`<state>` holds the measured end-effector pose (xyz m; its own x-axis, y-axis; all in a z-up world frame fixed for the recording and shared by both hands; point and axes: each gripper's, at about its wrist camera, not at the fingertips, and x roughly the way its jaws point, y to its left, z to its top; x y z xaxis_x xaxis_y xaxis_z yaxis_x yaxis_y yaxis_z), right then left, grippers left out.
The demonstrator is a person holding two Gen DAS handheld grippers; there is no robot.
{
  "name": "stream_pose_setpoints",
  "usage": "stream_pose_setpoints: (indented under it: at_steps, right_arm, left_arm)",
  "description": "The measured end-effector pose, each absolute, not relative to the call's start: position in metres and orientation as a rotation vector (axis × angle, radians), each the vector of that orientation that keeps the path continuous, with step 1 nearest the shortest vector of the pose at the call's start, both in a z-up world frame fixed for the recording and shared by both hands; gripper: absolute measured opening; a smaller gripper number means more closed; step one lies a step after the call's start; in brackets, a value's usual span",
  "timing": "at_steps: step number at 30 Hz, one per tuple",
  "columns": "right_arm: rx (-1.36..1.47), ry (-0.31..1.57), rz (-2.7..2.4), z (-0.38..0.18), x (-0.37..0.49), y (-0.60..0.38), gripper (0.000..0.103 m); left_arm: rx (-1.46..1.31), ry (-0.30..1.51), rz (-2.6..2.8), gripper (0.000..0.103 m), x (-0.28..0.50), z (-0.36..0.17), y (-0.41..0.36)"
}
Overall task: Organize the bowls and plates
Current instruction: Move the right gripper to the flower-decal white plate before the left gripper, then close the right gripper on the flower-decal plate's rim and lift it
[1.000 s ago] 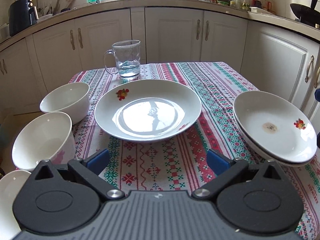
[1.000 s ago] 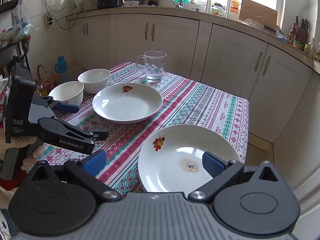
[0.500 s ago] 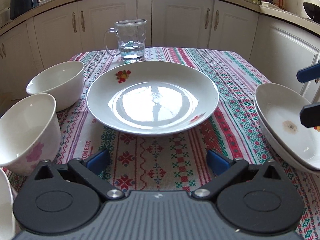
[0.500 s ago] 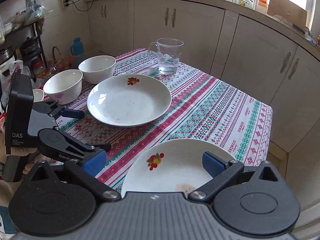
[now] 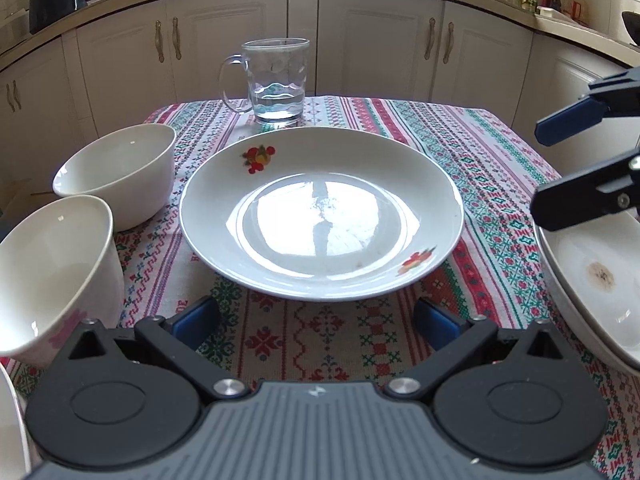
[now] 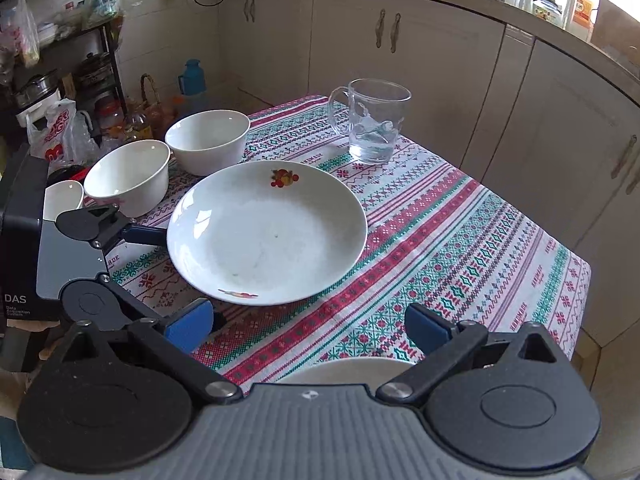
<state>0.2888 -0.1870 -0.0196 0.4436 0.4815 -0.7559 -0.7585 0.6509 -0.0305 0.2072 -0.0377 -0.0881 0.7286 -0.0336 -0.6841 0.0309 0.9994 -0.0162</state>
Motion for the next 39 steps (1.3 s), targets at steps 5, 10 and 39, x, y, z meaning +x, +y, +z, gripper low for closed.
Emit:
stream_pose_setpoints:
  at_steps: [5, 10, 39]
  right_arm:
    - [-0.407, 0.795, 0.879, -0.016, 0.310, -0.175, 0.103]
    - [-0.430, 0.816, 0.945, -0.018, 0.336, -0.157, 0.103]
    - [-0.429, 0.965, 1.110, -0.071, 0.447, -0.085, 0.065]
  left_arm:
    - [-0.011, 0.748, -0.049, 0.102, 0.211, -0.088, -0.036]
    - [-0.018, 0.733, -0.070, 0.101, 0.211, -0.087, -0.034]
    - [-0.031, 0.695, -0.117, 0.100, 0.214, -0.086, -0.030]
